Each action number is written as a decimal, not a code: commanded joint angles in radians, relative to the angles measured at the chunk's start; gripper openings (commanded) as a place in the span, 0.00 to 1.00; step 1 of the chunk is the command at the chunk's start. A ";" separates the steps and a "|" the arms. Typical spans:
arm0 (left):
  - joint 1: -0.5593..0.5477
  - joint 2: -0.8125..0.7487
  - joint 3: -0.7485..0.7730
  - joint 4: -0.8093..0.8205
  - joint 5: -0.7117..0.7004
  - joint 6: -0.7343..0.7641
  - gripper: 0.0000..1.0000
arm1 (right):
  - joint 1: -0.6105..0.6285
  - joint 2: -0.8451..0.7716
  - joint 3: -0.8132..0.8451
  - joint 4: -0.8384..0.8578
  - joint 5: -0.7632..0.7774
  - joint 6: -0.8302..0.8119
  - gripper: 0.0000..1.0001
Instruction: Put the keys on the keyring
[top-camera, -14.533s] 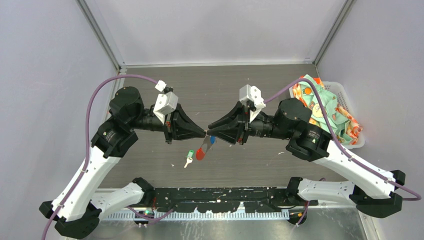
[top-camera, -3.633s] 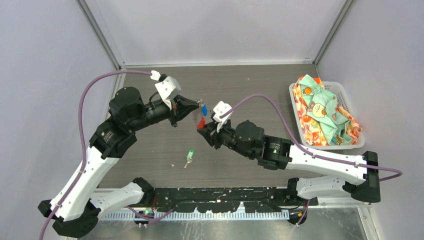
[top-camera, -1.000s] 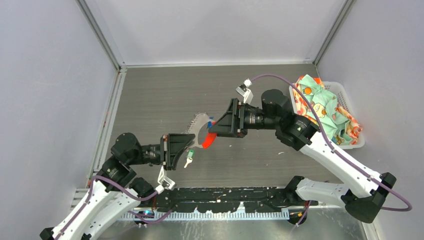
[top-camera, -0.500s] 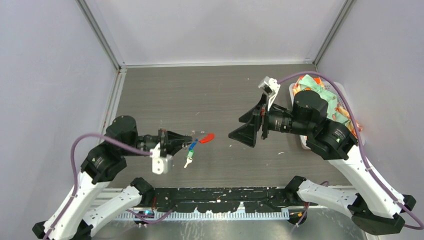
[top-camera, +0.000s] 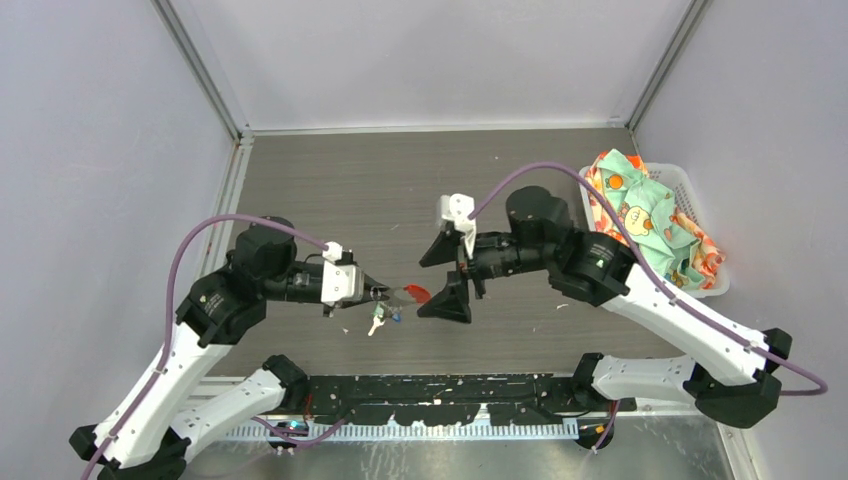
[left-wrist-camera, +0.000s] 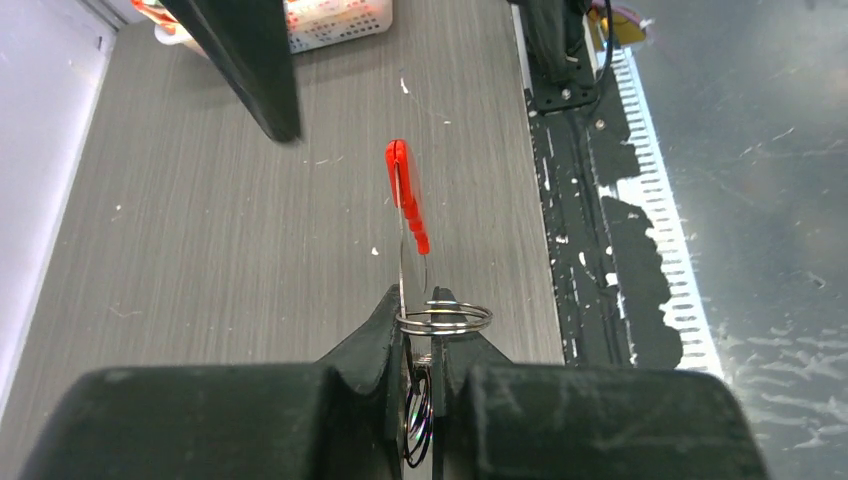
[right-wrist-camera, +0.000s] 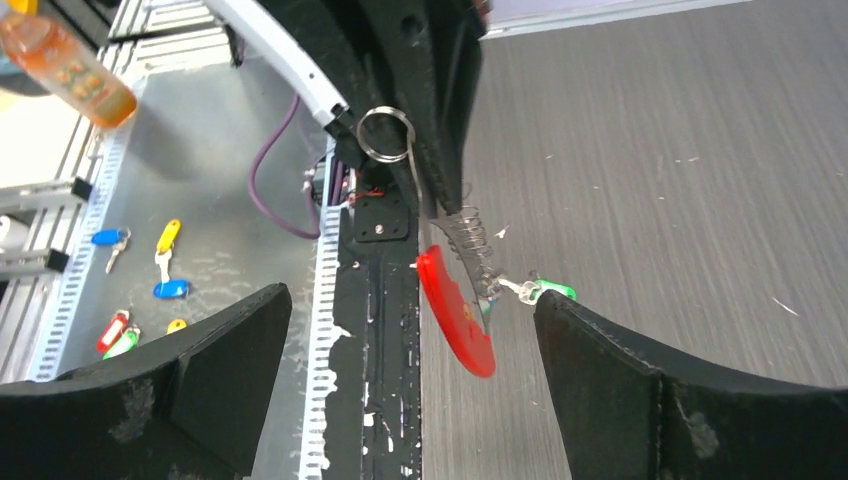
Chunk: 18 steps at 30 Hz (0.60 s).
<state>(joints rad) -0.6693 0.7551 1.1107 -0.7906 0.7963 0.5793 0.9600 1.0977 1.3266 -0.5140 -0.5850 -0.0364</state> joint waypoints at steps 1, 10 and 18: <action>-0.003 0.012 0.079 0.047 0.064 -0.100 0.00 | 0.049 0.023 -0.010 0.062 0.027 -0.092 0.94; -0.003 0.016 0.125 0.045 0.135 -0.173 0.00 | 0.058 0.060 -0.026 0.182 -0.007 -0.043 0.57; -0.003 -0.010 0.119 0.058 0.123 -0.160 0.38 | 0.062 0.017 -0.073 0.234 0.028 0.010 0.01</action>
<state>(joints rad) -0.6594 0.7715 1.1954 -0.7822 0.8768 0.3775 1.0248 1.1519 1.2797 -0.3923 -0.5991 -0.0849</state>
